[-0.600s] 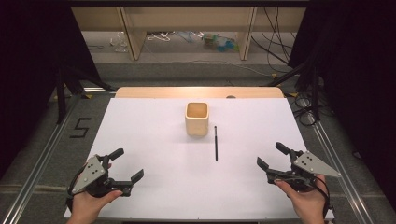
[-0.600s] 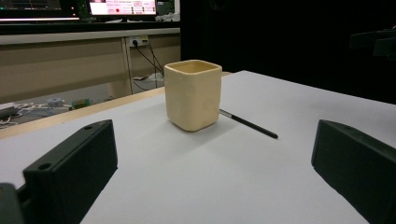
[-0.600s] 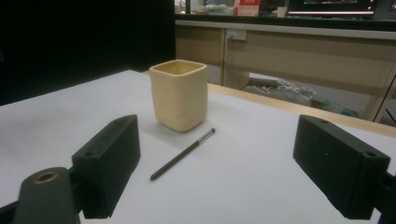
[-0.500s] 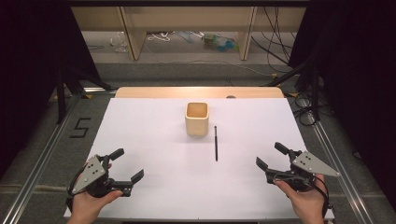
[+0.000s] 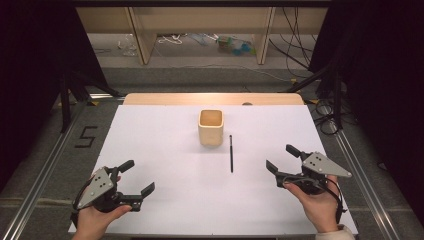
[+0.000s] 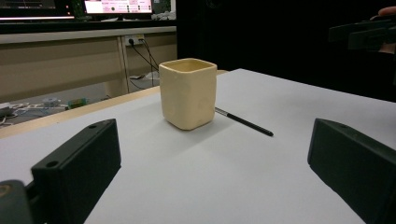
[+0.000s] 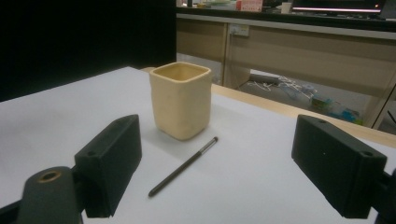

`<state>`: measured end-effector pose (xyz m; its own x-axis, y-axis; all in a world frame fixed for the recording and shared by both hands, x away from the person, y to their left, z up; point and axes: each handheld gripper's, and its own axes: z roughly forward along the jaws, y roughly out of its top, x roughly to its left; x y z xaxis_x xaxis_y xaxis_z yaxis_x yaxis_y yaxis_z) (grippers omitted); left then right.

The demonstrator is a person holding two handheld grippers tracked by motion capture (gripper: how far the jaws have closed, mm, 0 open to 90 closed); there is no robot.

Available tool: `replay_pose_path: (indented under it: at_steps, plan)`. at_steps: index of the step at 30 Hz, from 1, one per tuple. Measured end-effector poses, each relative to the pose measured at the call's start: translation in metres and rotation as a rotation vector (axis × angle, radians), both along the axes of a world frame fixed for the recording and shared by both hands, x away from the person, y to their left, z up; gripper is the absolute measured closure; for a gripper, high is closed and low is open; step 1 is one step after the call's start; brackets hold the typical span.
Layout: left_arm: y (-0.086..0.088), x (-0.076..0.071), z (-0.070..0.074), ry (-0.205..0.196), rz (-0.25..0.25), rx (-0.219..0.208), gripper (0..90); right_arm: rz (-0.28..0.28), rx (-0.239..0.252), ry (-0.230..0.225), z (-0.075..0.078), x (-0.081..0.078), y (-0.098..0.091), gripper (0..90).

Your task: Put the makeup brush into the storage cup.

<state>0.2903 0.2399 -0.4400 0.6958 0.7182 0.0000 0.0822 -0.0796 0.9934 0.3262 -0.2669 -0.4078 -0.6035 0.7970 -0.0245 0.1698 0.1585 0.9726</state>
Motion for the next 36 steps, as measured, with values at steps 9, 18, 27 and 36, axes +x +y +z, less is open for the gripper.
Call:
replay_pose_path:
  at_steps: [9,18,27,36]
  plan:
    - [0.000,-0.001,0.000,-0.001,-0.006,-0.001,2.5,-0.002,-0.018,0.020,0.007,0.022,0.021,18.0]
    - [-0.001,-0.001,0.001,-0.002,-0.010,0.002,2.9,0.008,-0.057,0.076,0.006,0.047,0.044,19.0]
    - [0.000,-0.001,0.001,-0.004,-0.015,0.011,3.4,-0.023,-0.129,0.204,0.009,0.071,0.070,22.6]
    - [-0.001,-0.001,0.001,-0.001,-0.020,0.009,3.7,-0.057,-0.231,0.457,0.005,0.094,0.094,27.2]
